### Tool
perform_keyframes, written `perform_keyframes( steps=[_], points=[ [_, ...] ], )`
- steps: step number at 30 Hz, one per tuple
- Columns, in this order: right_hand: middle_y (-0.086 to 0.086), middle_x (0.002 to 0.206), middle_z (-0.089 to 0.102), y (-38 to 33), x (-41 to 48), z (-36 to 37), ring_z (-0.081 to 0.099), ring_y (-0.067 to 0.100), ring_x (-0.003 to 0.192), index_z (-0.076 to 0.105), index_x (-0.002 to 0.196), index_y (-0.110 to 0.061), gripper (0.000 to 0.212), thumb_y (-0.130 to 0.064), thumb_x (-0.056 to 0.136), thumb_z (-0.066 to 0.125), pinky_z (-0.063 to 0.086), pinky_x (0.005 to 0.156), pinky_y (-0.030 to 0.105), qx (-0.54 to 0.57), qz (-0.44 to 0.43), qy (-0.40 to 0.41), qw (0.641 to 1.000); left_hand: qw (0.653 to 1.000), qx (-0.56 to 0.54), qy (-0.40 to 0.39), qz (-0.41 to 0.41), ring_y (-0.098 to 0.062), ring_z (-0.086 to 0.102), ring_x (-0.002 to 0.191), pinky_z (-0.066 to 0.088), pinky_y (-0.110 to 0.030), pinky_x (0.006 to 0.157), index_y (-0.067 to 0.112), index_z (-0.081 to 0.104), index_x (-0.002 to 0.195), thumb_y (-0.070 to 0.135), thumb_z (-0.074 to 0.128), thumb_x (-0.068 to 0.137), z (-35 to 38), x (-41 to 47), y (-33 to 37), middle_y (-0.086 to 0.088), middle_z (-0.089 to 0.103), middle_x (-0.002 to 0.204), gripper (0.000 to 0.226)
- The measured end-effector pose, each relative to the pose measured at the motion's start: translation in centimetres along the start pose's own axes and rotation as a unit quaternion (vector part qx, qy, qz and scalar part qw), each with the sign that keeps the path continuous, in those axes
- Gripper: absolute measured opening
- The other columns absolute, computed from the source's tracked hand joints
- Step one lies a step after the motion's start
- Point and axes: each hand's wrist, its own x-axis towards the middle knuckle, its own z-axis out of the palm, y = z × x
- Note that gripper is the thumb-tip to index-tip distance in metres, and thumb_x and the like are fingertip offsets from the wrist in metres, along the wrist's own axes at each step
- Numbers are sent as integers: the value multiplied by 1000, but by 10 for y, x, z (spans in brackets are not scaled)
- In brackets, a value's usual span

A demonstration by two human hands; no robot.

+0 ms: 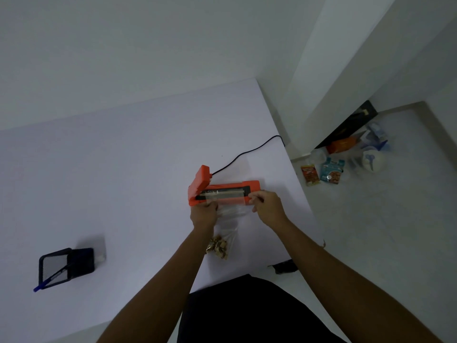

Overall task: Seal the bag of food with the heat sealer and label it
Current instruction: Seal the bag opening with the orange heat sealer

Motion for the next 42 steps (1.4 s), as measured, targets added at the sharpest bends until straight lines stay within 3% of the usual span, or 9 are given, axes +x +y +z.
perform_keyframes(
  steps=[3, 11, 16, 21, 25, 30, 33, 39, 42],
  points=[
    [9, 86, 68, 5, 2, 1, 62, 13, 63, 69, 108, -2, 23, -1, 97, 48, 50, 64, 17, 19, 3, 3, 1000, 1000, -8, -6, 24, -14, 67, 58, 48, -22, 49, 6, 66, 91, 19, 62, 93, -1, -3, -1, -7, 70, 84, 14],
    [9, 88, 68, 14, 6, 5, 65, 19, 74, 68, 109, 1, 23, -3, 98, 49, 49, 71, 22, 53, -3, 1, 999, 998, -11, -13, 59, -19, 71, 67, 60, -37, 67, 11, 68, 94, 18, 61, 94, -2, -6, 3, -7, 72, 92, 9],
    [8, 87, 67, 17, 7, 7, 66, 18, 76, 68, 109, 0, 22, -4, 98, 49, 45, 54, 8, 65, -4, 6, 998, 997, -18, -12, 80, -16, 70, 67, 61, -43, 77, 19, 65, 90, 14, 61, 94, -2, -8, 5, -2, 70, 92, 8],
    [7, 87, 67, 19, 8, 9, 65, 17, 77, 67, 110, -1, 22, -4, 98, 50, 44, 52, 4, 78, 0, 7, 997, 996, -20, -7, 89, -16, 70, 67, 61, -42, 76, 25, 63, 83, 14, 62, 93, -2, -12, 7, 0, 70, 88, 15],
    [8, 88, 67, 20, 9, 9, 65, 18, 79, 67, 111, 0, 22, -4, 98, 50, 44, 52, 4, 89, 2, 9, 996, 998, -2, 2, 65, -19, 71, 66, 61, -42, 72, 20, 65, 77, 12, 63, 91, -4, -12, 6, -5, 72, 87, 16],
    [8, 90, 67, 19, 8, 9, 64, 18, 82, 67, 111, -1, 21, -5, 98, 50, 46, 56, 7, 94, 2, 6, 996, 998, 20, 29, 46, -14, 64, 55, 48, -22, 48, 1, 70, 86, 17, 66, 87, -6, -12, 3, -5, 67, 73, 17],
    [8, 91, 67, 19, 7, 10, 64, 18, 82, 67, 111, -2, 22, -5, 98, 50, 45, 59, 10, 95, 3, 7, 995, 997, 17, 43, 64, -2, 56, 41, 44, -11, 40, 3, 69, 91, 15, 64, 88, -5, -15, 3, -5, 66, 77, 13],
    [8, 92, 68, 19, 7, 9, 64, 16, 81, 67, 112, -2, 22, -5, 98, 51, 45, 62, 14, 101, 12, 6, 995, 993, 6, 61, 99, 1, 58, 62, 45, -8, 44, 9, 65, 107, 13, 62, 91, -2, -23, 7, -3, 68, 94, 16],
    [8, 90, 68, 18, 6, 9, 63, 16, 79, 68, 110, -2, 21, -5, 98, 51, 45, 62, 17, 99, 10, 7, 995, 992, -6, 65, 107, -2, 61, 60, 57, -22, 60, 9, 65, 107, 14, 63, 92, -1, -23, 5, -2, 67, 91, 16]
  ],
)
